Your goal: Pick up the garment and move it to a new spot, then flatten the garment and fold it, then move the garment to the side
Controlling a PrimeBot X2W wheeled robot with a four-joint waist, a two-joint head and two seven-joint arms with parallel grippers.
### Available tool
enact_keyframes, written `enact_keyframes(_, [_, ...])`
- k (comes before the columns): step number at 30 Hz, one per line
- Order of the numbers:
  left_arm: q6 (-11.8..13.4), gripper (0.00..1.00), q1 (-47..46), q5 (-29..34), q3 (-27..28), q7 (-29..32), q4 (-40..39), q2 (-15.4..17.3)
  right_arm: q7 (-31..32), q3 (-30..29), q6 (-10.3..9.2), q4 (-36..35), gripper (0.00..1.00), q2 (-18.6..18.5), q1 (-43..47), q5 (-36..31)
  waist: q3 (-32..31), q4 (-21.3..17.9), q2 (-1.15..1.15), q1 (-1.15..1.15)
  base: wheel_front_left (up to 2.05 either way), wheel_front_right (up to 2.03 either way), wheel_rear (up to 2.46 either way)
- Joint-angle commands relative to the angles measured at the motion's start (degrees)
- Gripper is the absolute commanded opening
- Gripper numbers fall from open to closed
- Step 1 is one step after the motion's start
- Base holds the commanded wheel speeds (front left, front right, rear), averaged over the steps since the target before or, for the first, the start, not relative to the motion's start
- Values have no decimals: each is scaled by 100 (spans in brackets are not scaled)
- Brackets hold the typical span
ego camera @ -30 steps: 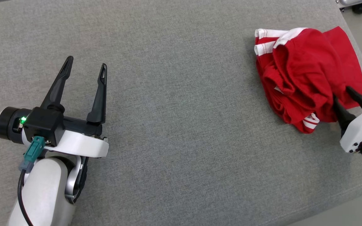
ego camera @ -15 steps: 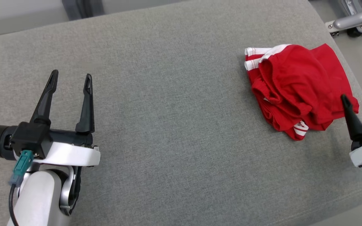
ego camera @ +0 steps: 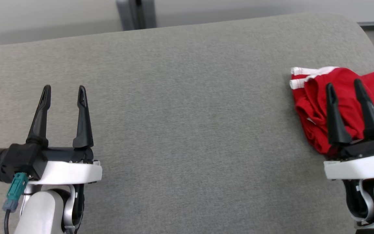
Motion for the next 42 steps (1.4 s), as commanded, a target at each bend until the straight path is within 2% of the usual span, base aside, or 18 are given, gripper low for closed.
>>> enact_keyframes(1, [51,100,88,-45,20,-28,5,-29,45,-15,2,-24,100,23,117,-109,-144,192,0,0,0,0,0])
enact_keyframes(7, [58,100,440,-105,17,-51,81,-27,263,-68,2,-133,100,311,322,-758,-398,453,0,0,0,0,0])
enact_keyframes(15, [189,100,794,180,-182,161,101,109,453,-182,2,-81,100,517,714,-1057,-716,556,0,0,0,0,0])
enact_keyframes(28, [227,100,1063,128,-237,374,214,189,731,-473,2,-168,100,613,1169,-1215,-1048,474,0,0,0,0,0])
enact_keyframes(42, [258,100,1128,-19,-229,497,149,198,776,-496,2,-282,100,712,1235,-1168,-1056,464,0,0,0,0,0])
